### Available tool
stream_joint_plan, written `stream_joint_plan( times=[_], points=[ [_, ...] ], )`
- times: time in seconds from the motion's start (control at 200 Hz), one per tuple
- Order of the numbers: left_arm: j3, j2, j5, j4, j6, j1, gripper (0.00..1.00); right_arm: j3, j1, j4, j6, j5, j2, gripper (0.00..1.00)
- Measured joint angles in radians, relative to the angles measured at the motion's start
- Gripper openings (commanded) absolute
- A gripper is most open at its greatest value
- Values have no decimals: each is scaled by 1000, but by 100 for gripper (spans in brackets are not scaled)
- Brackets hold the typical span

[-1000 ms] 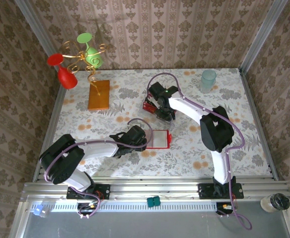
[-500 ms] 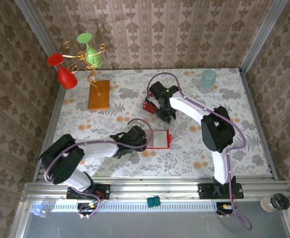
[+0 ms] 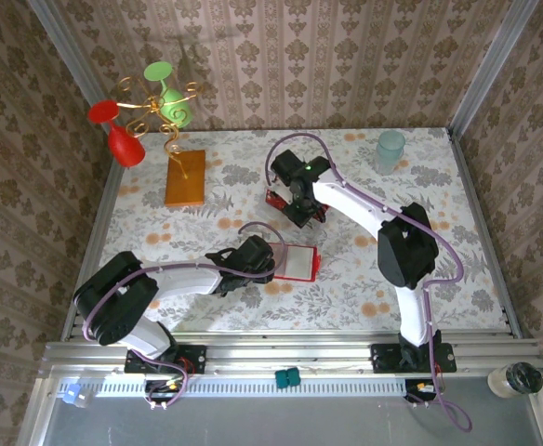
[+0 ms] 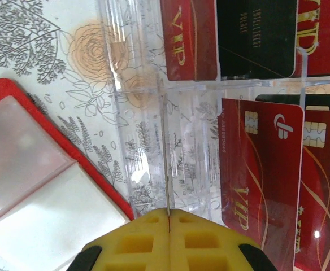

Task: Put the credit cards into the card holder

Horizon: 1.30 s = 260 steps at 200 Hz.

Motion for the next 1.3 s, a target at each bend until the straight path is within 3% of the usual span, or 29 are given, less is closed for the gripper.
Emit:
stream_joint_plan(
  times=[0.375,0.63,0.885,1.3],
  points=[
    [-23,-21,-17,-5,-14,-5,67,-20,3,11,73,-84,-123,0],
    [-37,-33,-27,-2,-26,-5,67,-271,3,155,239,-271,-245,0],
    [-56,-47,-35,12,-34,-5,67,-517,12,345,414,-427,-252,0],
    [-73,-73,-42,3,-41,-5,67,-540,16,439,496,-473,-203,0]
  ],
)
